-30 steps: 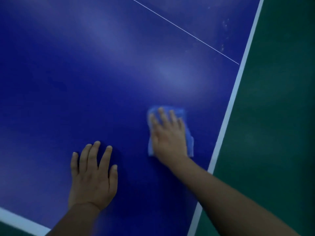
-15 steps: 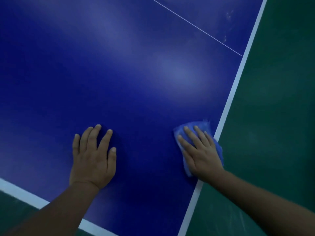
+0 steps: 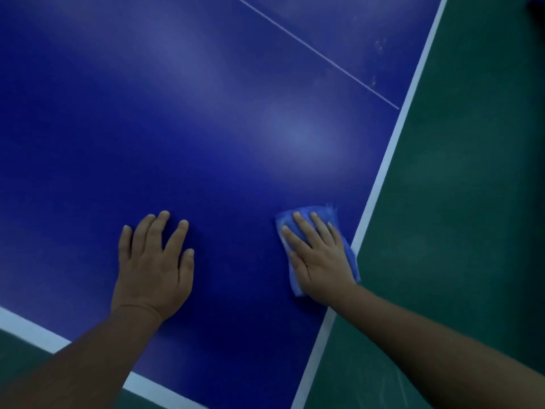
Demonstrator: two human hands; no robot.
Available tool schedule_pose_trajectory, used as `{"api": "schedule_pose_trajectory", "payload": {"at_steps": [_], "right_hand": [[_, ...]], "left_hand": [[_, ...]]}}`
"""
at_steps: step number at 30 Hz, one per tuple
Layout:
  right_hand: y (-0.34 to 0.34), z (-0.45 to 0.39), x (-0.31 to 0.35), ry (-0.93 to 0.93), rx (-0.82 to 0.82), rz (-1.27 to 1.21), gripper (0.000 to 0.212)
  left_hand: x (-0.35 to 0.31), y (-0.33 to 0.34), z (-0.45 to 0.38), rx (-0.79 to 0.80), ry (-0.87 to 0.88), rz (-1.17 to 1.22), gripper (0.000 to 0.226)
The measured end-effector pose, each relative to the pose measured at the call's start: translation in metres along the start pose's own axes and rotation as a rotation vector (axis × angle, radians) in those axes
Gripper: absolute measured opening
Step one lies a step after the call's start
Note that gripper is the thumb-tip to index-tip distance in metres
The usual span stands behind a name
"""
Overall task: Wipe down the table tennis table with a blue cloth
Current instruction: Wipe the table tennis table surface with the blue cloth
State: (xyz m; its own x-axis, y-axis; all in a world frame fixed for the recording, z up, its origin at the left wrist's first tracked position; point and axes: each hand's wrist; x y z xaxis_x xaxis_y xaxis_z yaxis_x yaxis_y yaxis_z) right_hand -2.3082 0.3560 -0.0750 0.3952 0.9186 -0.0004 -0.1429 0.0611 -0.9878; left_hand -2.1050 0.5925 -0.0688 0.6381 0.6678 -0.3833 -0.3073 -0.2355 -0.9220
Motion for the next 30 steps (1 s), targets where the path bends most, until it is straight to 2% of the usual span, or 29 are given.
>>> {"api": "schedule_pose_trajectory", "payload": {"at_steps": [2, 5, 8, 9, 10, 12, 14, 15, 18, 20, 22, 25, 27, 30], "right_hand": [[-0.005, -0.021, -0.030, 0.076, 0.004, 0.006, 0.051], [-0.017, -0.072, -0.073, 0.411, -0.036, -0.002, 0.051], [-0.022, -0.103, -0.086, 0.665, -0.084, -0.081, 0.051], [-0.020, -0.106, -0.077, 0.692, -0.103, -0.077, 0.051], [-0.017, -0.104, -0.064, 0.629, -0.139, -0.052, 0.051], [-0.010, -0.091, -0.043, 0.272, -0.161, 0.011, 0.051], [-0.009, -0.092, -0.068, -0.059, -0.127, 0.043, 0.049], [-0.010, -0.102, -0.097, -0.093, -0.124, 0.056, 0.050], [-0.022, -0.127, -0.178, 0.216, -0.103, 0.022, 0.054], [-0.020, -0.125, -0.194, 0.268, -0.105, -0.014, 0.055], [-0.015, -0.111, -0.174, 0.141, -0.123, 0.016, 0.054], [-0.011, -0.111, -0.116, -0.187, -0.124, 0.021, 0.053], [-0.017, -0.146, -0.064, -0.332, -0.119, -0.024, 0.051], [-0.033, -0.229, 0.016, -0.395, -0.115, -0.111, 0.052]], "left_hand": [[0.000, 0.001, -0.001, -0.002, -0.012, 0.018, 0.061], [-0.004, 0.001, -0.003, -0.036, -0.050, 0.037, 0.061], [-0.038, 0.005, -0.015, -0.159, -0.210, 0.117, 0.059], [-0.055, 0.010, -0.024, -0.192, -0.258, 0.148, 0.058], [-0.074, 0.015, -0.034, -0.209, -0.293, 0.172, 0.056], [-0.108, 0.029, -0.056, -0.226, -0.356, 0.214, 0.052], [-0.131, 0.042, -0.072, -0.234, -0.468, 0.217, 0.051], [-0.137, 0.048, -0.077, -0.234, -0.522, 0.191, 0.054], [-0.142, 0.060, -0.084, -0.232, -0.568, 0.074, 0.062], [-0.141, 0.062, -0.084, -0.220, -0.573, 0.045, 0.067], [-0.140, 0.061, -0.083, -0.225, -0.578, 0.043, 0.066], [-0.139, 0.061, -0.084, -0.242, -0.585, 0.074, 0.065], [-0.137, 0.061, -0.086, -0.256, -0.574, 0.087, 0.064], [-0.134, 0.061, -0.087, -0.289, -0.547, 0.114, 0.064]]}}
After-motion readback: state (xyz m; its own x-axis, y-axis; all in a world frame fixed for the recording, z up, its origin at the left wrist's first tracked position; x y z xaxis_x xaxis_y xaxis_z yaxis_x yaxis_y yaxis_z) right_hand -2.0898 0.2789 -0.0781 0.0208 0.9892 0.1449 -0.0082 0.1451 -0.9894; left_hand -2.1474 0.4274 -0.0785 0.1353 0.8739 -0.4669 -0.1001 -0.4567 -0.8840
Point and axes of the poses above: each hand's wrist, its own z-axis away from the middle knuckle, its own y-axis out of the palm, x = y × z, and after that the axes turned 7 degrees about z, right-handed
